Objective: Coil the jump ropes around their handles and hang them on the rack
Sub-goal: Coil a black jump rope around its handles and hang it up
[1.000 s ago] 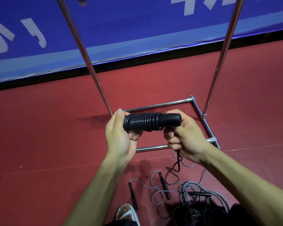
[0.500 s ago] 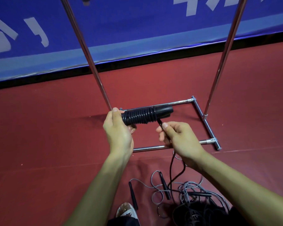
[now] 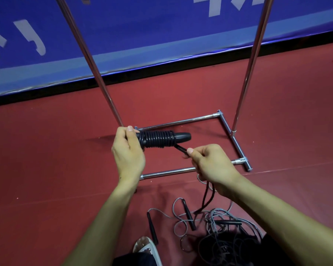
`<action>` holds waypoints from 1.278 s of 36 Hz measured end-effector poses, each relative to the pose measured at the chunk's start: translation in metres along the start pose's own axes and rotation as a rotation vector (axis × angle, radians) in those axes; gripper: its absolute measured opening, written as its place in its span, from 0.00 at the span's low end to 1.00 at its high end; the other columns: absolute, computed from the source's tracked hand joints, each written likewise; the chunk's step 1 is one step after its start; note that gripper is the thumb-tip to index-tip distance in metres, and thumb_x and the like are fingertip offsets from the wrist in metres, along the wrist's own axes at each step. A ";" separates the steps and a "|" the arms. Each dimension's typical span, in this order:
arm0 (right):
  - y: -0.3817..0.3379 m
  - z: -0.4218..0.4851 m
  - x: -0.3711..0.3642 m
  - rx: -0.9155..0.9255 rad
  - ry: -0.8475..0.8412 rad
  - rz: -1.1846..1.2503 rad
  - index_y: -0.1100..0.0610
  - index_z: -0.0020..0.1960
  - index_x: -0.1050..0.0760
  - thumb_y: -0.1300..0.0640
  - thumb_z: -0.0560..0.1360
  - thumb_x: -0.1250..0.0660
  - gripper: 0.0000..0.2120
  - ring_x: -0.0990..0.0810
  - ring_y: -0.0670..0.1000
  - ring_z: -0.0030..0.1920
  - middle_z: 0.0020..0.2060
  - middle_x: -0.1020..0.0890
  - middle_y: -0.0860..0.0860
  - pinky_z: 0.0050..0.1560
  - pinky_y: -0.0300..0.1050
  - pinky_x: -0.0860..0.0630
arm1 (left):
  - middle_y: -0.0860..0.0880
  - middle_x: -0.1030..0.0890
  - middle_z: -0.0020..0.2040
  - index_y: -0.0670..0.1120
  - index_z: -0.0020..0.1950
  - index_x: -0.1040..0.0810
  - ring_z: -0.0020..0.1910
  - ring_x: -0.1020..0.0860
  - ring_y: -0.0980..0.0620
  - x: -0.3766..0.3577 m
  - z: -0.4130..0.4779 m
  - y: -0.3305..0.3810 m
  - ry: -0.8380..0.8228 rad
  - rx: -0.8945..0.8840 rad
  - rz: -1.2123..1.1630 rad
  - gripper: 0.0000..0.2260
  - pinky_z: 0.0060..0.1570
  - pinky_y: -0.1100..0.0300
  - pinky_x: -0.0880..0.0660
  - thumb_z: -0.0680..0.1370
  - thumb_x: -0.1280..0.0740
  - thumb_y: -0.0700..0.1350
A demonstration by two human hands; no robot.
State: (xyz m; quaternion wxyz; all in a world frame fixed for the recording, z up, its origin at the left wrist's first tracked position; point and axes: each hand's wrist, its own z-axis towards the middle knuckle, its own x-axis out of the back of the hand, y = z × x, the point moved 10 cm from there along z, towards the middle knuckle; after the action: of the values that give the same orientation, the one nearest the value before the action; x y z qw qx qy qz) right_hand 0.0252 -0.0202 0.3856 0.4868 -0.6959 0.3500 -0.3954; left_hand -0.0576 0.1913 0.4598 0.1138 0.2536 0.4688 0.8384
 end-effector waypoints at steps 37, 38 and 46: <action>-0.062 -0.010 0.013 0.536 -0.146 -0.996 0.47 0.51 0.20 0.49 0.76 0.32 0.06 0.22 0.55 0.51 0.46 0.23 0.47 0.46 0.50 0.25 | 0.54 0.33 0.26 0.42 0.41 0.29 0.23 0.35 0.51 -0.019 -0.026 0.040 -0.283 -0.367 0.175 0.15 0.28 0.62 0.43 0.80 0.48 0.50; -0.063 -0.009 0.014 0.547 -0.198 -0.949 0.47 0.49 0.18 0.50 0.74 0.29 0.05 0.22 0.53 0.49 0.45 0.24 0.45 0.47 0.49 0.25 | 0.56 0.34 0.26 0.44 0.41 0.29 0.25 0.34 0.51 -0.020 -0.027 0.040 -0.309 -0.365 0.165 0.14 0.28 0.63 0.42 0.80 0.48 0.50; -0.061 -0.020 0.008 0.372 -0.621 -0.401 0.55 0.38 0.19 0.62 0.65 0.20 0.09 0.25 0.45 0.29 0.29 0.18 0.47 0.33 0.36 0.30 | 0.56 0.26 0.29 0.49 0.37 0.28 0.29 0.30 0.58 -0.025 -0.036 0.043 -0.540 -0.255 -0.028 0.14 0.30 0.67 0.34 0.77 0.45 0.54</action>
State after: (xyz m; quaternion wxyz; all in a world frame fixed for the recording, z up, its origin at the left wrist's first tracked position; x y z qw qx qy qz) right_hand 0.0171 -0.0179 0.4497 0.6000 -0.7367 -0.0334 -0.3102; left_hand -0.0537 0.1320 0.4727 0.2769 0.4444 0.3159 0.7912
